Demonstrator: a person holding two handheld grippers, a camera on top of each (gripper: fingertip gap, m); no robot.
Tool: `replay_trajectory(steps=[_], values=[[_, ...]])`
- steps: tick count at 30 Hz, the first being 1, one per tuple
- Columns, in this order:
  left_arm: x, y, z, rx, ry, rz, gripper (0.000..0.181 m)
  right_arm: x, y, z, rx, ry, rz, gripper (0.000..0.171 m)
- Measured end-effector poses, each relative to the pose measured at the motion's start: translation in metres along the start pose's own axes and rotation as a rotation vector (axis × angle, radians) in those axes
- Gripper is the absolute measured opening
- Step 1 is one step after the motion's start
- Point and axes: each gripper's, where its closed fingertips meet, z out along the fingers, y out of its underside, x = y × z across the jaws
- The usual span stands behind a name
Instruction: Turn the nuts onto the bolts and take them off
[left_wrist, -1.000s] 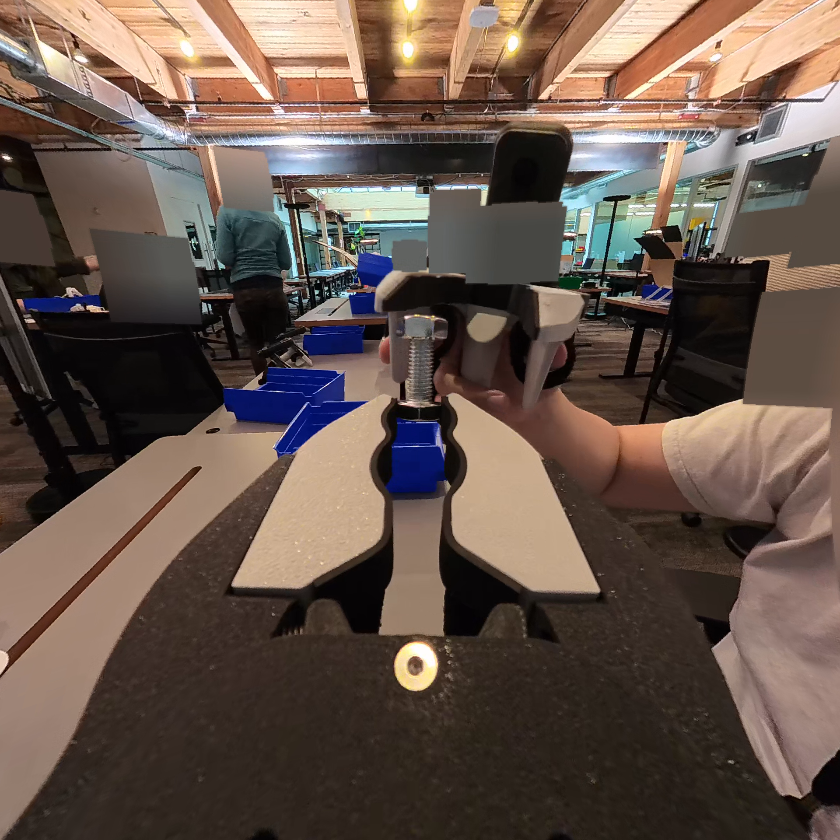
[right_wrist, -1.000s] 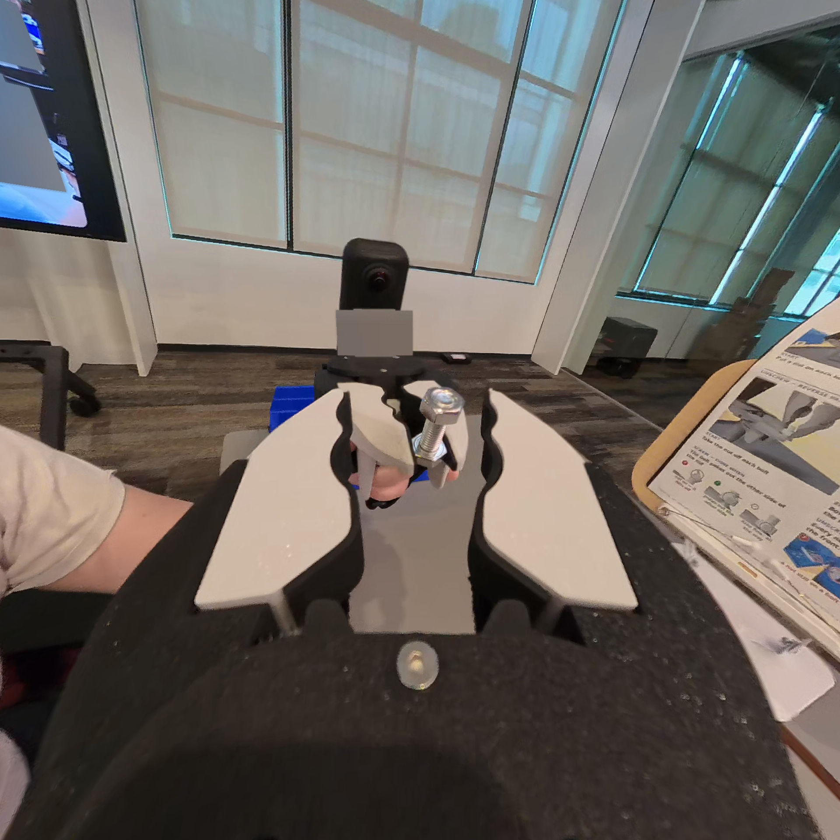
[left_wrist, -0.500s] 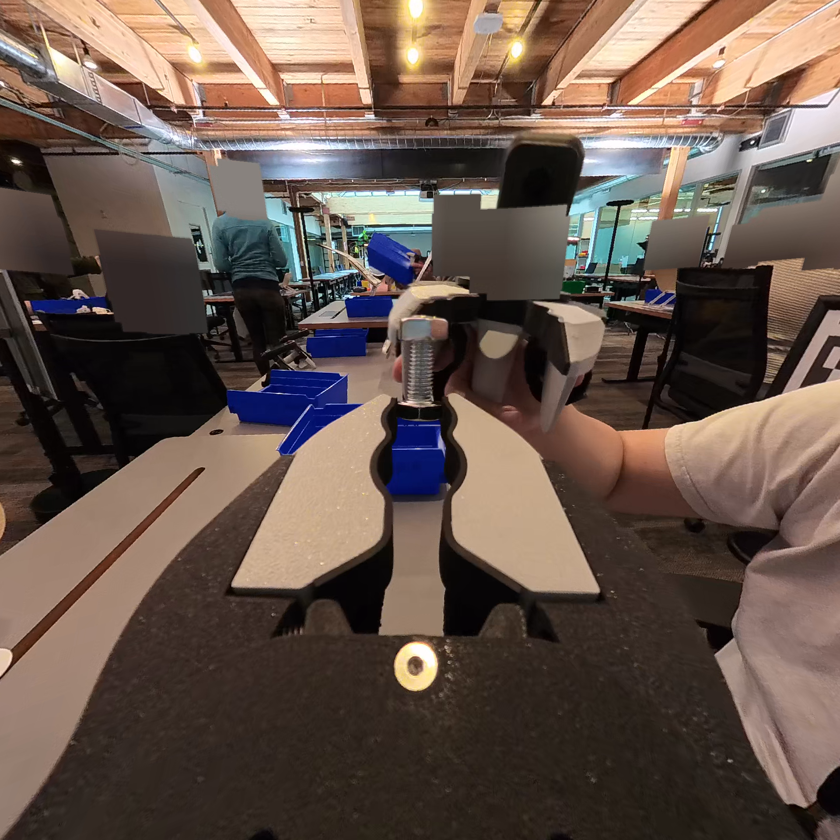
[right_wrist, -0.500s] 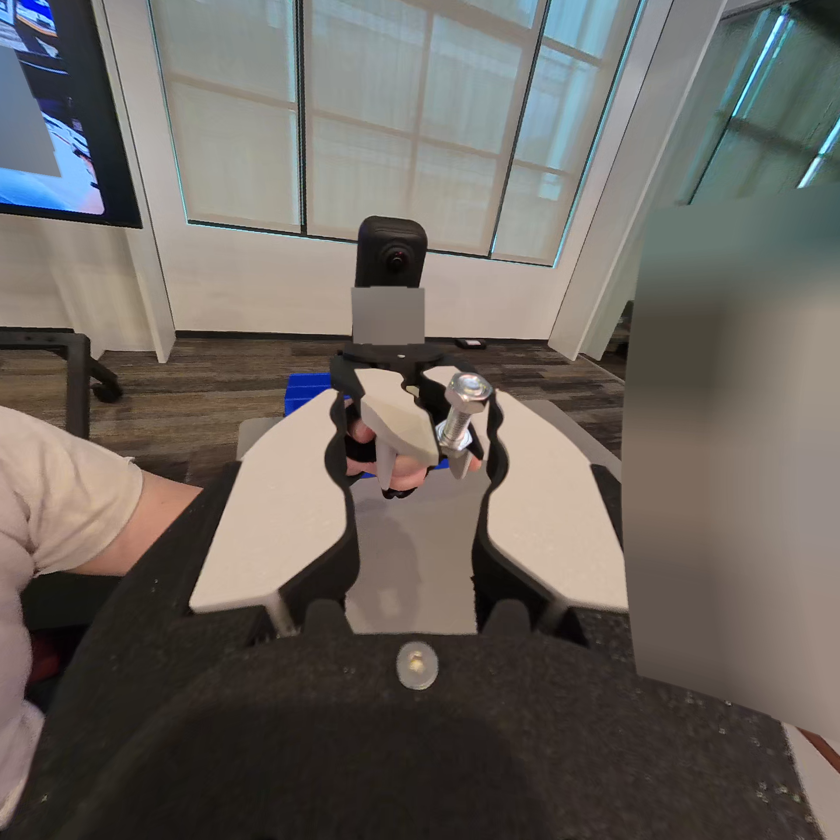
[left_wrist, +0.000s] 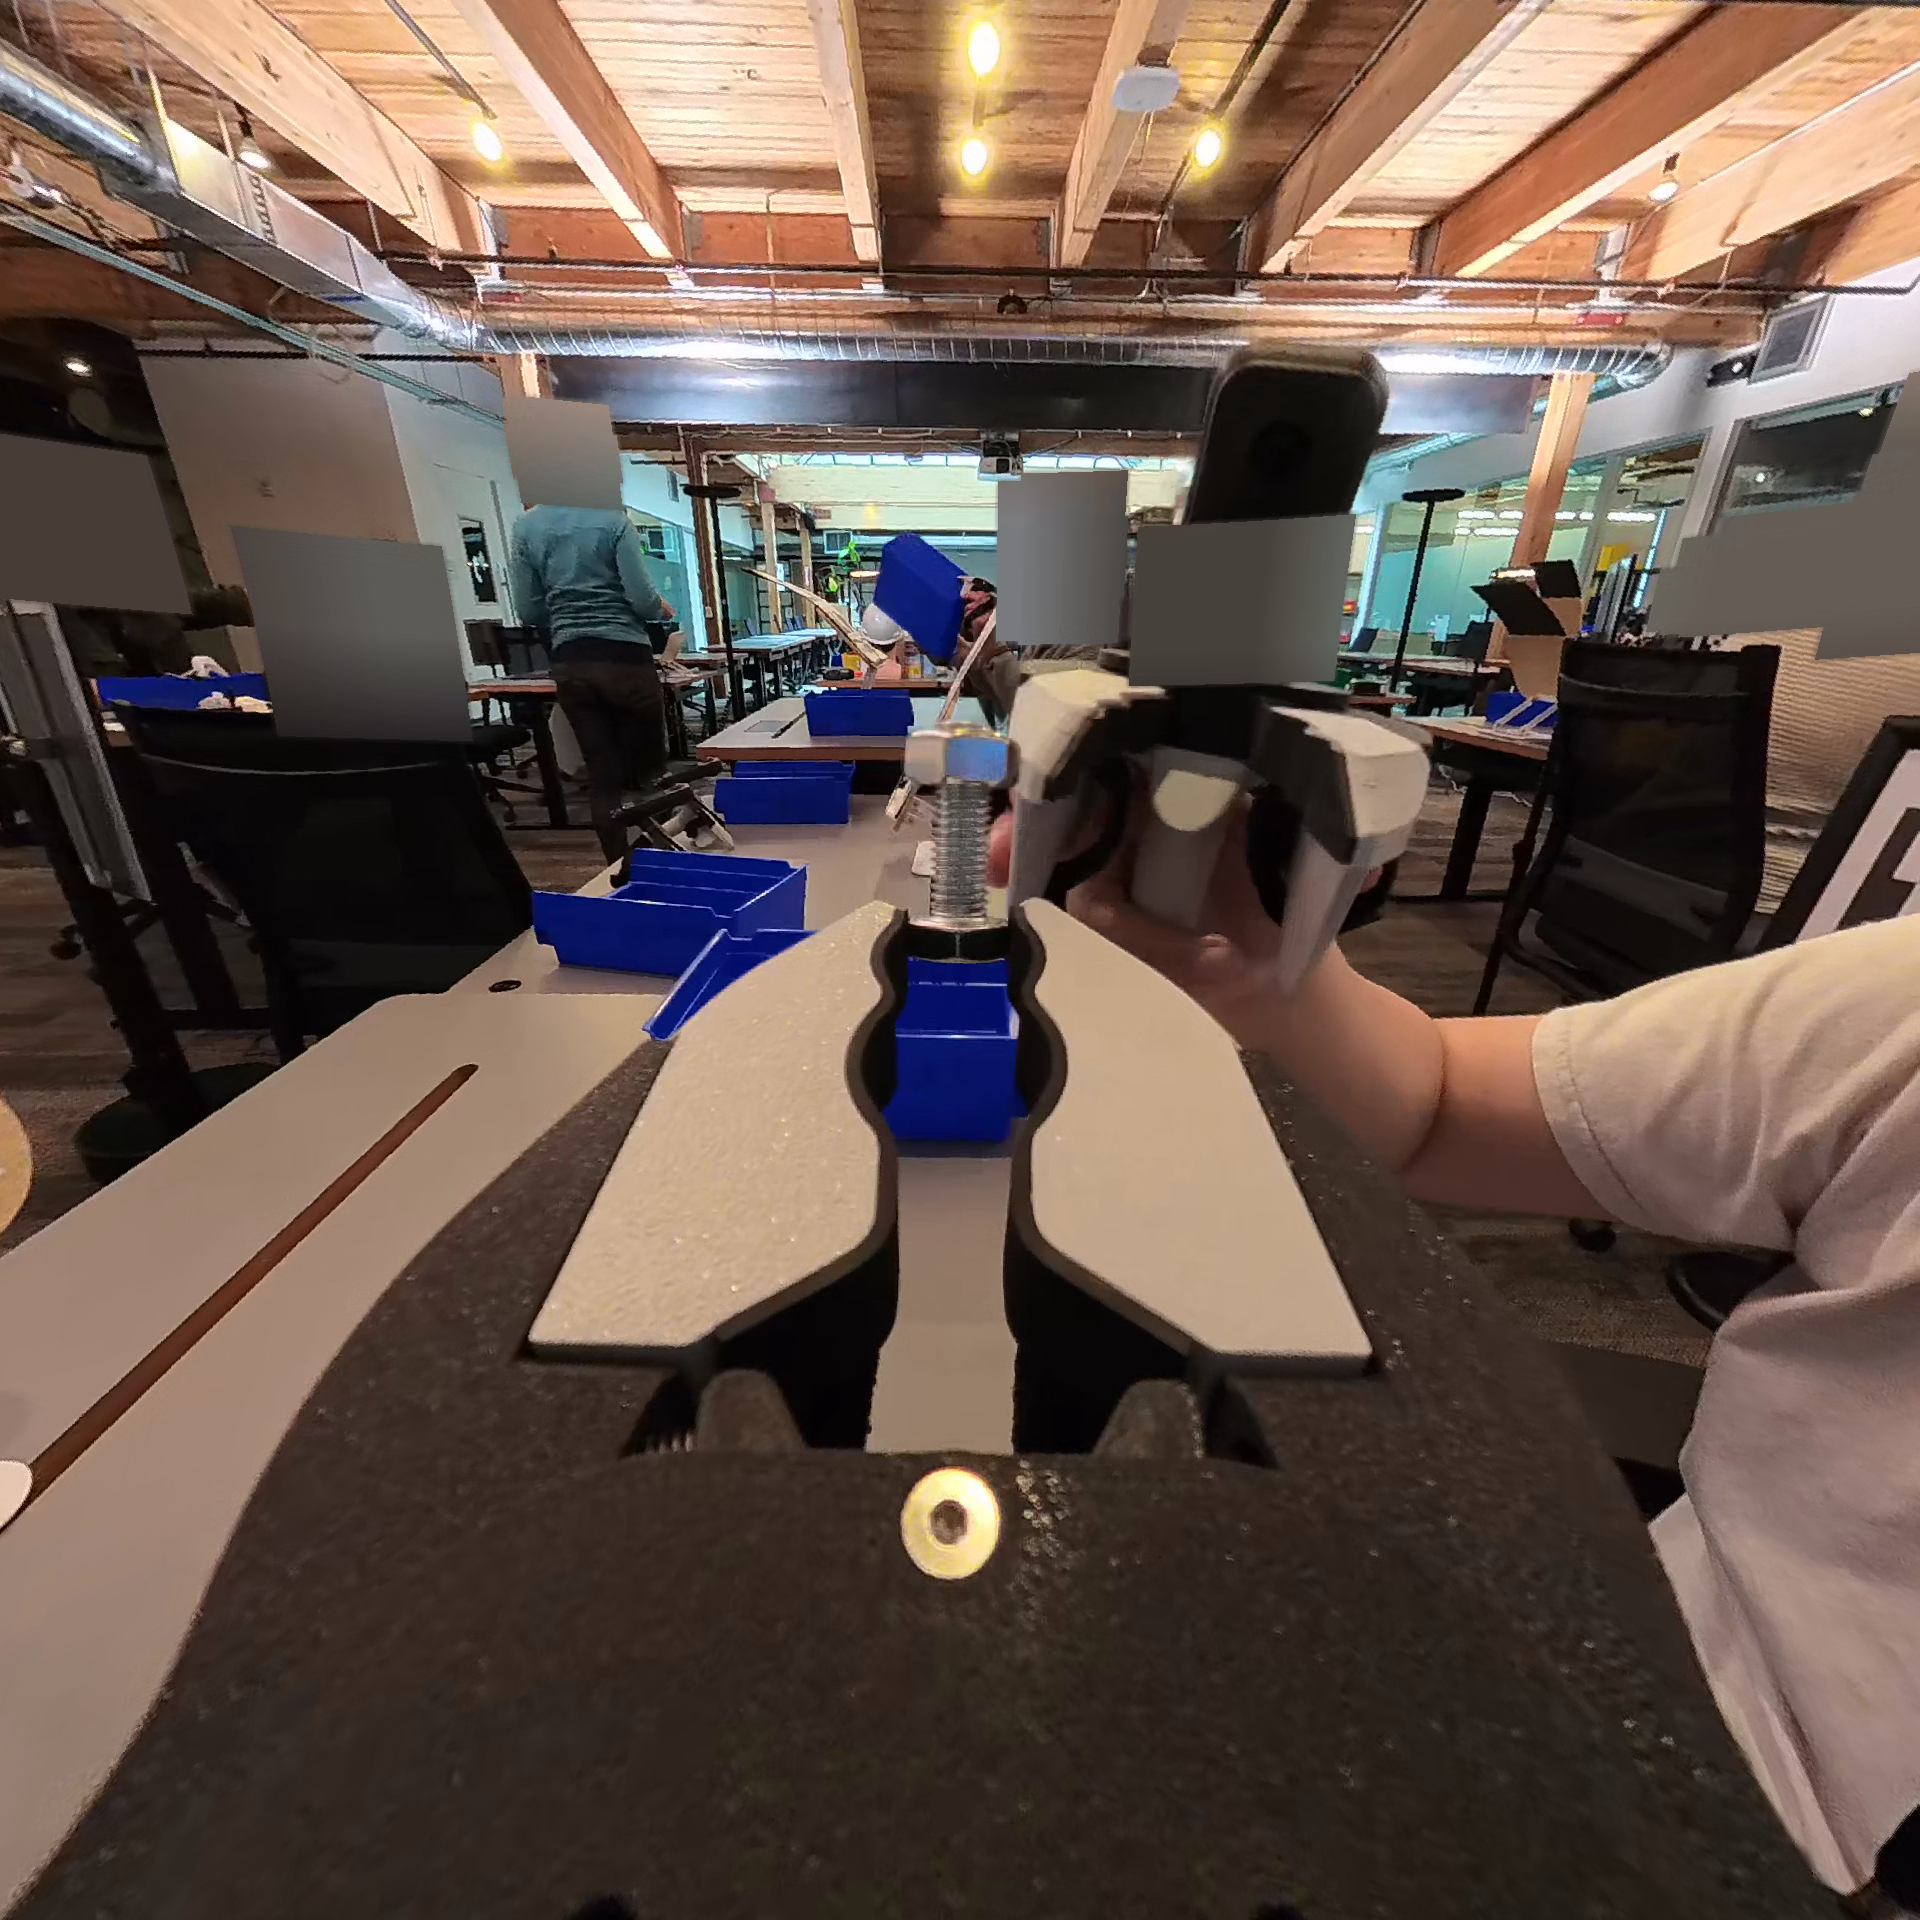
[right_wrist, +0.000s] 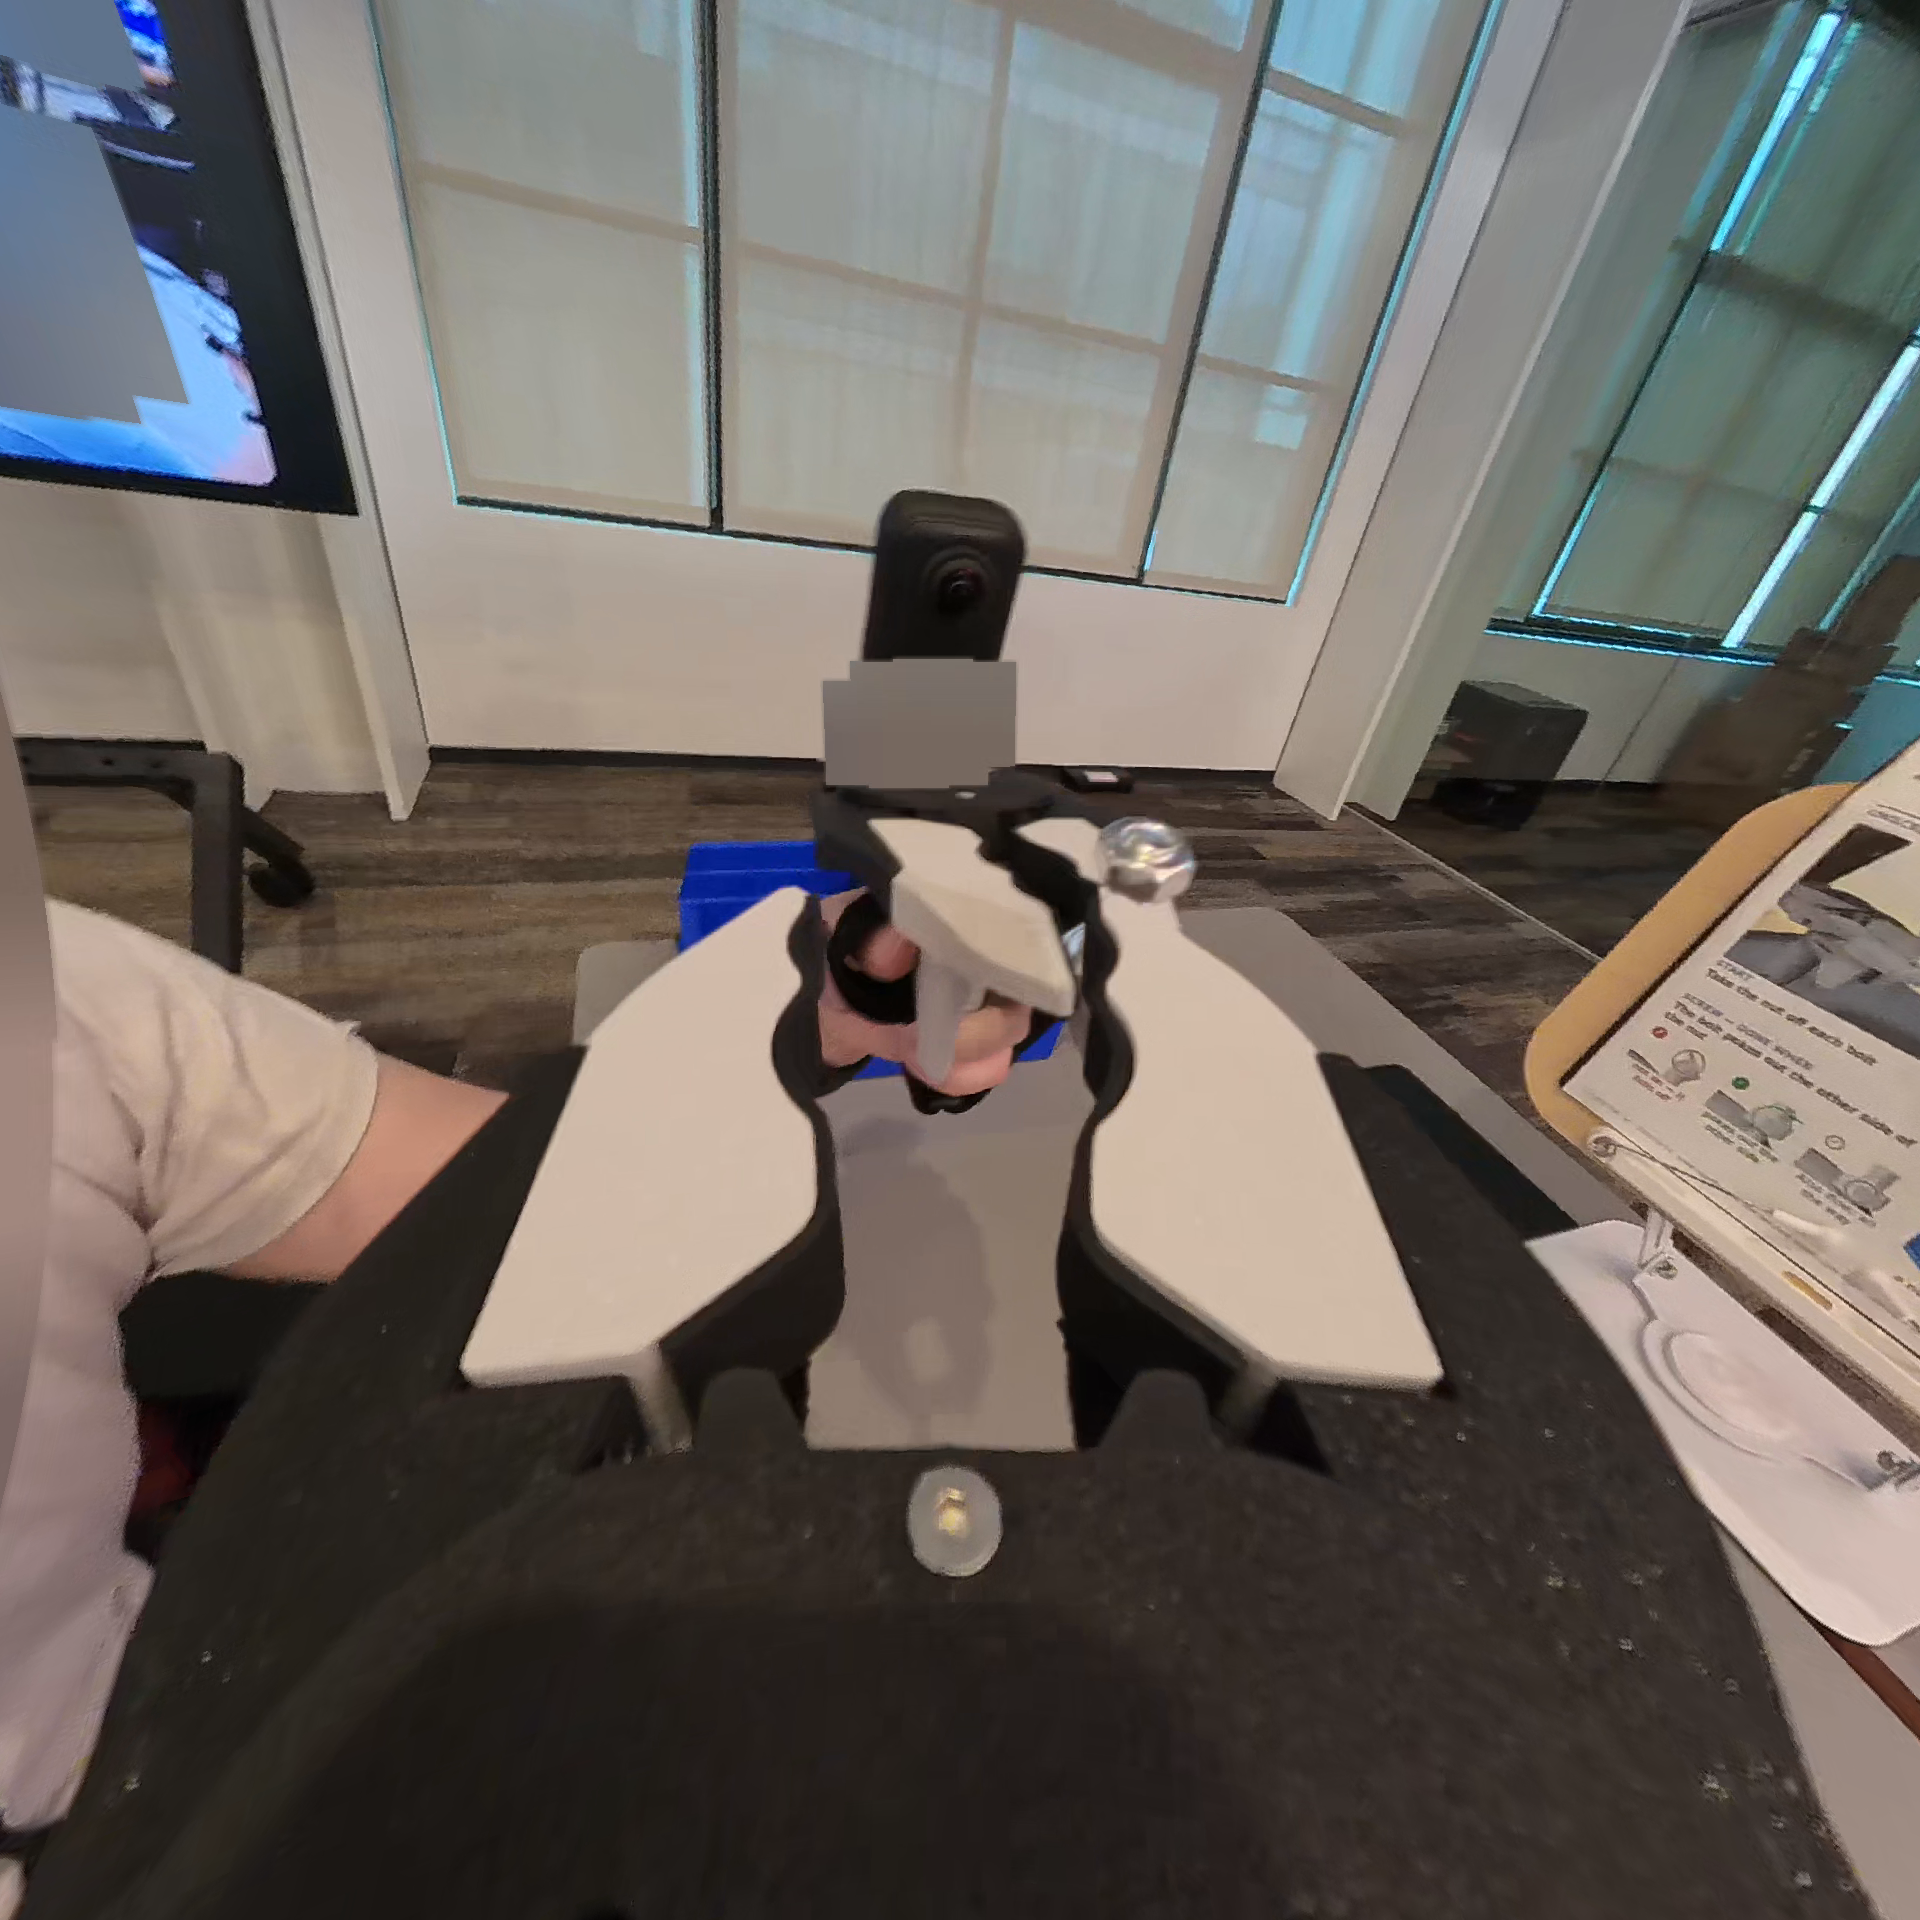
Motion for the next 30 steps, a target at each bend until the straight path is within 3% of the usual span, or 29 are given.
replay_trajectory(steps=[4, 10, 12, 17, 22, 25, 30], values=[[0.007, 0.002, 0.003, -0.01, 0.03, 0.003, 0.018, 0.017, -0.005, -0.001, 0.02, 0.092, -0.039, 0.053], [0.005, 0.003, 0.003, -0.015, 0.017, 0.009, 0.018, 0.008, -0.003, 0.004, 0.008, 0.027, 0.028, 0.062], [0.0, 0.0, 0.001, 0.0, -0.005, 0.004, 0.018, -0.001, -0.002, -0.001, 0.006, -0.002, 0.01, 0.047], [0.008, 0.002, 0.002, -0.01, 0.034, 0.005, 0.018, 0.017, -0.005, 0.001, 0.019, 0.076, -0.005, 0.055], [0.004, 0.002, 0.002, -0.014, 0.011, 0.013, 0.018, 0.008, -0.001, 0.008, 0.006, 0.014, 0.061, 0.064], [0.0, -0.003, -0.003, 0.011, 0.001, -0.001, 0.018, -0.003, -0.001, 0.0, 0.006, -0.011, 0.034, 0.049], [0.007, 0.0, 0.0, -0.002, 0.032, 0.002, 0.018, 0.019, -0.003, 0.006, 0.006, 0.068, 0.017, 0.058]])
